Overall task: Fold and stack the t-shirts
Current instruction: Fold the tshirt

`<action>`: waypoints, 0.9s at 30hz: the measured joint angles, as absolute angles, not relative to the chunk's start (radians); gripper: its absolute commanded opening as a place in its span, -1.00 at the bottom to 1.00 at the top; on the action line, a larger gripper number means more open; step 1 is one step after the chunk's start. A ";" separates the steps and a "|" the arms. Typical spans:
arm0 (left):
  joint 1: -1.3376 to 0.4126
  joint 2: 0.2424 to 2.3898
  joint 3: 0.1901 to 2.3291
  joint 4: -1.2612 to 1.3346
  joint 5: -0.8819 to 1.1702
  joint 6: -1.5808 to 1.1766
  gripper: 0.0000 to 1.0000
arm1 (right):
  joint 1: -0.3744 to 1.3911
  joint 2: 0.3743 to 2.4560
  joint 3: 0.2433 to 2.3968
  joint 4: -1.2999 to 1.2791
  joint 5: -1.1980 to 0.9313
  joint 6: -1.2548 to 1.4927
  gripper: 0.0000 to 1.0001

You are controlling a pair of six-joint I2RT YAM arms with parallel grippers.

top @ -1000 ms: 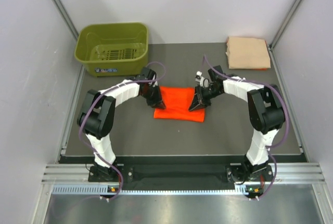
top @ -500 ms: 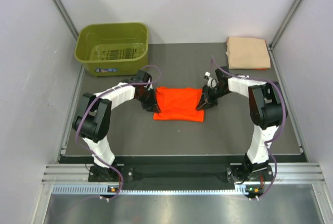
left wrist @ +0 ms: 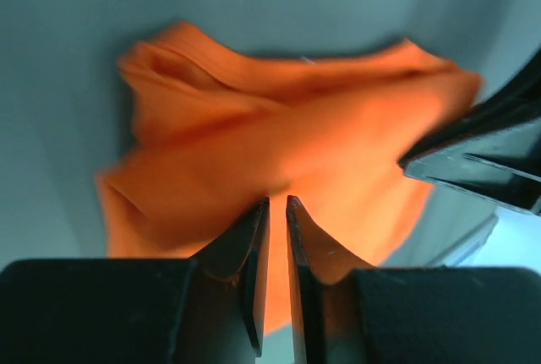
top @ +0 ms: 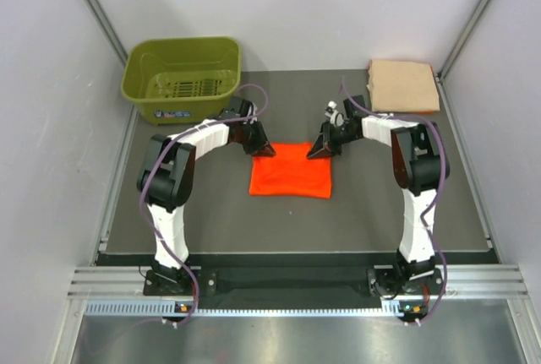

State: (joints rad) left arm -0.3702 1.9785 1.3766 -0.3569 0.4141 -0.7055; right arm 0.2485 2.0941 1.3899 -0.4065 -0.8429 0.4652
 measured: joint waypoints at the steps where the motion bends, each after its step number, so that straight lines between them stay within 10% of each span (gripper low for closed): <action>1: -0.364 2.001 1.379 -0.352 0.414 -0.708 -0.63 | 0.245 2.130 1.412 -0.396 -0.847 0.477 -0.78; 19: -0.284 2.085 1.412 -0.344 0.426 -0.672 -0.63 | 0.115 2.288 1.541 -0.339 -0.923 0.572 -0.76; 27: -0.284 2.078 1.428 -0.364 0.458 -0.661 -0.17 | 0.107 2.288 1.645 -0.498 -0.823 0.454 -0.73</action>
